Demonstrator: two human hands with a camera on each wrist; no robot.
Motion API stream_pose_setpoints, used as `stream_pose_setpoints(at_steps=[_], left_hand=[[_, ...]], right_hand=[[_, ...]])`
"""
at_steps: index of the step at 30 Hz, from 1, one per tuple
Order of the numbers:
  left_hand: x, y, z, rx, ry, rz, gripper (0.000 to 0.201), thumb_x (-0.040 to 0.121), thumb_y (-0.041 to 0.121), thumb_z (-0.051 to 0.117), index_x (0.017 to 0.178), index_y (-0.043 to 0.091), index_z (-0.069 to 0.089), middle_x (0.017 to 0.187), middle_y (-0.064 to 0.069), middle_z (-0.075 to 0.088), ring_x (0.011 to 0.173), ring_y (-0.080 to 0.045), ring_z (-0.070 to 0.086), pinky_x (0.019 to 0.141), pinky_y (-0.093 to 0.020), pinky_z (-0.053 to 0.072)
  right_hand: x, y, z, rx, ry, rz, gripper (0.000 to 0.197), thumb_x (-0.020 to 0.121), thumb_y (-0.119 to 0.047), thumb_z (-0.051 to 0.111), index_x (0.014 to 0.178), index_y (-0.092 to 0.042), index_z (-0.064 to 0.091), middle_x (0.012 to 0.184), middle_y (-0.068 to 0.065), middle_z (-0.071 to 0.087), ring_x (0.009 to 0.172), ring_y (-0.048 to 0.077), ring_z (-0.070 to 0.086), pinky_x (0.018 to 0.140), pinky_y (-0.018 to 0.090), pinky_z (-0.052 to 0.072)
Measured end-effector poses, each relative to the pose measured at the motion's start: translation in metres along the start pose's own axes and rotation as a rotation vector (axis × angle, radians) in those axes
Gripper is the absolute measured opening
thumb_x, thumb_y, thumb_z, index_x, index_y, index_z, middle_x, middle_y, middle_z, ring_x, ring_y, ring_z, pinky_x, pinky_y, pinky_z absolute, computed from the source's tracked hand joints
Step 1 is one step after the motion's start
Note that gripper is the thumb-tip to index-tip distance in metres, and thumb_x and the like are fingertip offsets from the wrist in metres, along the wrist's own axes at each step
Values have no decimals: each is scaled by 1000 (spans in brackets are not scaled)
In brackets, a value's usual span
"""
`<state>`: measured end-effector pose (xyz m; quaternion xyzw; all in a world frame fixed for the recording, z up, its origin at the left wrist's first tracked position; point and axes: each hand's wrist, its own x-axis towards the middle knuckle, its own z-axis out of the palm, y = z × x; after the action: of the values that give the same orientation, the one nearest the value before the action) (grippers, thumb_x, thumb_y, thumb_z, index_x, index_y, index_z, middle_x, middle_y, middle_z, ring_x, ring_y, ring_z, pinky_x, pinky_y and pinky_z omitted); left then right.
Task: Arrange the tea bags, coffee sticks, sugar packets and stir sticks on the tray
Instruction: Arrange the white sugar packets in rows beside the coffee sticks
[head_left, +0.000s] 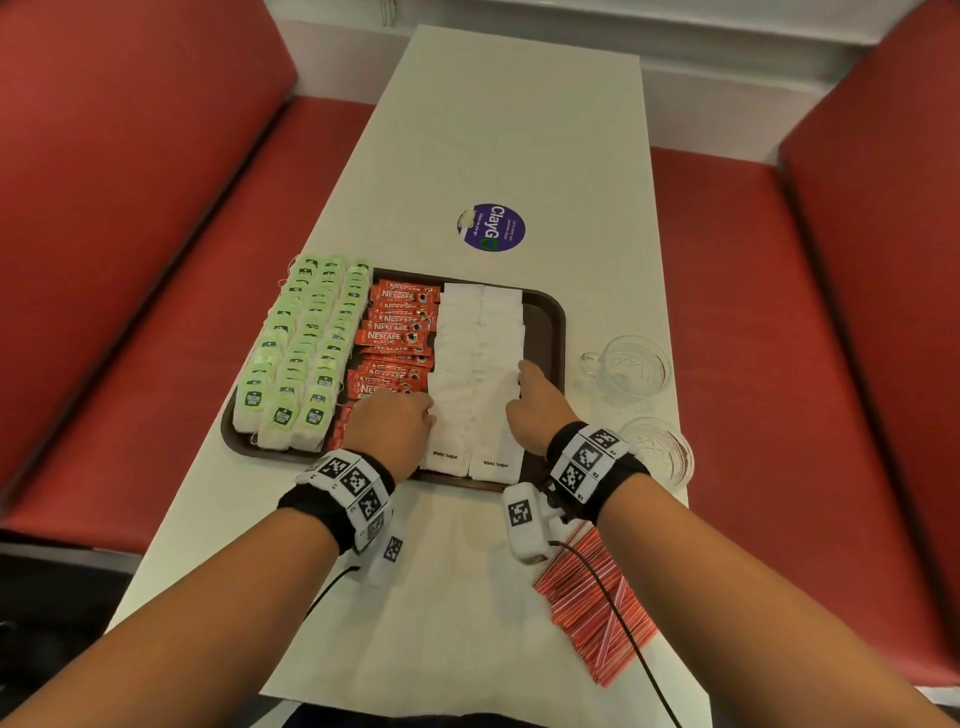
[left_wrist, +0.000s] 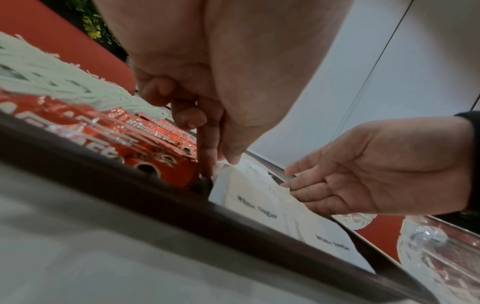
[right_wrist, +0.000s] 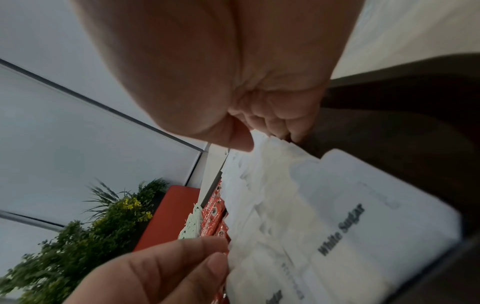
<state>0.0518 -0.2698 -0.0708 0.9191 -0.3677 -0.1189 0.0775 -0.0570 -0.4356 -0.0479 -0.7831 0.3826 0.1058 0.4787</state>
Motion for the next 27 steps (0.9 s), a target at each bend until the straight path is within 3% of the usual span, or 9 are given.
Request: stream_pose_setpoints(at_steps=[3, 6, 13, 18, 22, 24, 27], left_hand=[[4, -1, -5, -30, 47, -21, 27, 99, 30, 50, 114, 22, 70, 98, -6, 72, 90, -28, 65, 81, -38, 54], [7, 2, -7, -60, 41, -29, 28, 99, 28, 49, 118, 22, 69, 102, -7, 72, 93, -29, 64, 82, -39, 54], [18, 9, -7, -168, 15, -67, 35, 100, 25, 50, 132, 17, 61, 121, -9, 69, 112, -29, 62, 97, -41, 50], [26, 13, -7, -170, -12, -63, 35, 100, 25, 50, 133, 18, 60, 123, -8, 68, 113, -30, 62, 97, -42, 51], [35, 11, -6, -188, 15, -107, 37, 99, 23, 50, 134, 18, 59, 125, -7, 67, 114, -29, 61, 97, -40, 50], [36, 12, -6, -168, -14, -110, 37, 99, 23, 49, 135, 19, 58, 128, -7, 66, 116, -29, 60, 98, -40, 49], [39, 14, -5, -183, -34, -105, 39, 100, 20, 47, 137, 18, 57, 129, -7, 65, 117, -28, 60, 98, -39, 49]], right_hand=[[1, 3, 2, -3, 31, -29, 56, 93, -4, 41, 148, -11, 30, 123, 9, 58, 110, 29, 59, 95, 40, 51], [2, 6, 3, -8, 33, -43, 53, 92, -2, 42, 144, -9, 33, 108, 11, 60, 95, 26, 61, 81, 36, 52], [-11, 16, 1, -24, 8, -26, 57, 94, 0, 42, 148, -11, 28, 117, 13, 60, 93, 22, 57, 82, 31, 48], [-5, 10, -2, 18, 21, -38, 71, 94, -1, 45, 156, -15, 13, 122, 9, 55, 97, 21, 54, 85, 30, 46], [-1, 2, -3, 61, 12, -30, 66, 93, -2, 45, 152, -15, 20, 119, 0, 52, 109, 25, 56, 93, 32, 46], [1, -1, -2, 59, 20, -32, 65, 89, -4, 45, 150, -14, 24, 123, 6, 57, 113, 30, 59, 95, 38, 50], [5, 0, -1, 60, 23, -32, 70, 88, -5, 46, 153, -16, 20, 129, 9, 56, 109, 28, 59, 90, 37, 51]])
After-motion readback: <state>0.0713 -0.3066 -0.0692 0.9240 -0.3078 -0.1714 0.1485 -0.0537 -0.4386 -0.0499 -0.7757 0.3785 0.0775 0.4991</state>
